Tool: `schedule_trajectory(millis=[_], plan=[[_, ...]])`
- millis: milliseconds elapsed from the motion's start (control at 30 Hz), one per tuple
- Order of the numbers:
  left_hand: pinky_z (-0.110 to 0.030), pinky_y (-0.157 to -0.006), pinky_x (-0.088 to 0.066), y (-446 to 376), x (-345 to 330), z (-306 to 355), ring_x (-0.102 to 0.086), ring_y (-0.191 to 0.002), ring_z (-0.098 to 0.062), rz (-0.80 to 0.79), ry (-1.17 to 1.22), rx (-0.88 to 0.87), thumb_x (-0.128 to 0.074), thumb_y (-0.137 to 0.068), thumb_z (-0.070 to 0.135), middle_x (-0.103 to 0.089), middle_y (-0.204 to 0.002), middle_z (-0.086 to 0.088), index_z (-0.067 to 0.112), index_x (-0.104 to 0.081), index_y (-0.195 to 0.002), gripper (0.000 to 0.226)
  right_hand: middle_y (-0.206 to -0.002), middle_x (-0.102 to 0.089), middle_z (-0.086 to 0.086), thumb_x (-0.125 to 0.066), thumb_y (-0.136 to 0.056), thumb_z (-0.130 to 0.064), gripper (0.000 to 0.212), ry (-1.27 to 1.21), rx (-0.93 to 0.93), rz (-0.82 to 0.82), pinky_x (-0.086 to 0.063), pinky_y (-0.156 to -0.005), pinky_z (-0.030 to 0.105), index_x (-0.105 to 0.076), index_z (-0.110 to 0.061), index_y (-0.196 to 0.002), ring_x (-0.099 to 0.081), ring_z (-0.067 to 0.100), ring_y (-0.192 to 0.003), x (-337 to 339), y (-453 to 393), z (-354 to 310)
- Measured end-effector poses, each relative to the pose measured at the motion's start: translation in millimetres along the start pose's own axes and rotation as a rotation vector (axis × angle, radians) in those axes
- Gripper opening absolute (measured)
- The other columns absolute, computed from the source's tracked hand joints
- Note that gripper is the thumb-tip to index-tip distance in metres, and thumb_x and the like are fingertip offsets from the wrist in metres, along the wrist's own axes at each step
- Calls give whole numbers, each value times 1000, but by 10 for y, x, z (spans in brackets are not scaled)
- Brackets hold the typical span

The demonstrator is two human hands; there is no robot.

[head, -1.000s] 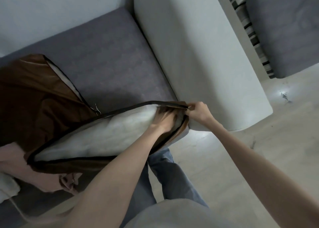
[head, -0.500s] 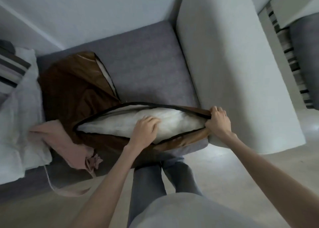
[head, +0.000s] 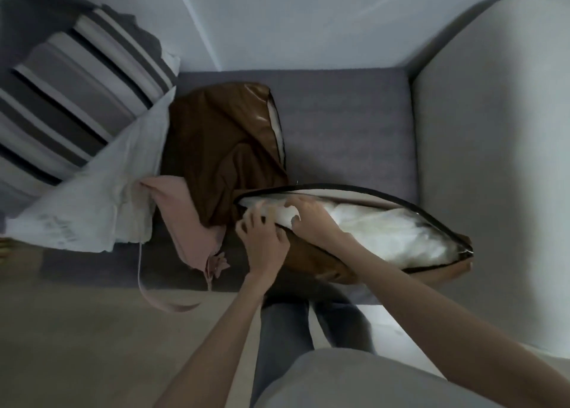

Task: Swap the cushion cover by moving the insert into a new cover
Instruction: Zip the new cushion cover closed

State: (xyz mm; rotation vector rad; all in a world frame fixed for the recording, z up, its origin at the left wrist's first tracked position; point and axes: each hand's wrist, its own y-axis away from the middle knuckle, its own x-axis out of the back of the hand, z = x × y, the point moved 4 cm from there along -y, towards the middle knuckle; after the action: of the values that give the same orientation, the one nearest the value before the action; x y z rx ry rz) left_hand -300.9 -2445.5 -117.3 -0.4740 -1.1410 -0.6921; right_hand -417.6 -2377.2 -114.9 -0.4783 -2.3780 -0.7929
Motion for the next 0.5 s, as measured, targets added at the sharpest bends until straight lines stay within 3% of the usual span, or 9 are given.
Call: schedule_trajectory(millis=[67, 100, 200, 267, 367, 500], plan=[[-45, -103, -34, -131, 153, -517, -39, -128, -28, 77, 243, 355, -59, -79, 17, -39, -141, -8, 24, -41, -130, 54, -127, -59, 6, -47, -84, -12, 44, -17, -49, -106, -43, -92, 29, -53, -20, -127, -55, 24, -115, -251, -49, -79], [-40, -103, -35, -218, 157, -737, -40, -128, -26, 49, 404, 453, -59, -83, 19, -38, -144, -7, 23, -38, -135, 56, -122, -61, 8, -46, -87, -15, 40, -8, -75, -168, -46, -92, 31, -52, -19, -127, -58, 26, -110, -392, -30, -96], [-32, -103, -40, -519, 12, -1117, -48, -121, -15, -225, 918, 559, -54, -95, 26, -42, -145, -2, 27, -34, -145, 54, -110, -64, 6, -49, -93, -26, 31, -8, -136, -249, -49, -85, 31, -53, -16, -122, -62, 22, -100, -746, 128, -103], [-35, -105, -42, -656, -69, -1160, -50, -119, -13, -408, 947, 502, -53, -97, 32, -45, -140, 6, 31, -36, -145, 51, -106, -65, 2, -49, -93, -29, 31, 5, -154, -199, -44, -79, 25, -55, -17, -121, -61, 16, -94, -837, 172, -119], [-27, -99, -44, -854, -153, -1210, -54, -113, -11, -462, 879, 439, -55, -94, 34, -50, -125, 14, 31, -43, -142, 50, -100, -68, 8, -45, -92, -27, 28, 110, -192, -247, -48, -78, 33, -58, -15, -114, -65, 26, -92, -891, 150, -130], [-25, -97, -46, -977, -217, -1238, -60, -110, -11, -527, 733, 275, -58, -92, 30, -67, -113, 8, 23, -65, -121, 30, -92, -65, 0, -45, -94, -29, 21, 90, -217, -263, -49, -76, 29, -56, -21, -109, -63, 18, -84, -888, 162, -158]])
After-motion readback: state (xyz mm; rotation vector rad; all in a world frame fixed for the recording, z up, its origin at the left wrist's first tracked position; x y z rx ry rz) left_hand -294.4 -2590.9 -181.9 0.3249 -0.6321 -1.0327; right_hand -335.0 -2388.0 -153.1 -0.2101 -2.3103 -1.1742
